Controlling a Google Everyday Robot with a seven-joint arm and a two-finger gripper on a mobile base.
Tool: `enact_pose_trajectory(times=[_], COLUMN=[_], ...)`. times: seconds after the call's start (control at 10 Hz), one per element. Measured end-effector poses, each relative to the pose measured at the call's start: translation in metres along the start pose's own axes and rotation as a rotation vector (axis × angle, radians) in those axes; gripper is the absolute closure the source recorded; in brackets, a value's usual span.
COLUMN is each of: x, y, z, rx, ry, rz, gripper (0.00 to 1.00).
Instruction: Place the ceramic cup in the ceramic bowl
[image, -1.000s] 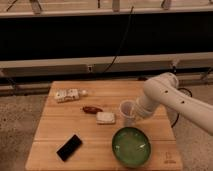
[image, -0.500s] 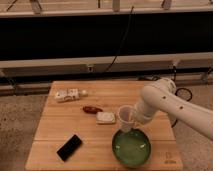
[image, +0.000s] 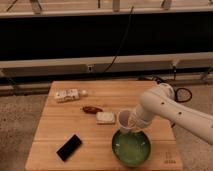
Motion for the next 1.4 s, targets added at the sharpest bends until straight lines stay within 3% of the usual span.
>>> enact_pose_trajectory(times=[0.7,1.0,1.3,1.4], x=[-0.004,-0.004,-0.004,-0.004], y=[0.007,0.008,0.009,0.009], z=[0.019,0.014,0.014,0.013], rx=[-0.002,-0.001,-0.003,-0.002], ry=[0.018,0.016,0.017,0.017], rz=[-0.009,-0.016,-0.023,-0.025], gripper=[1.00,1.00,0.84,0.84])
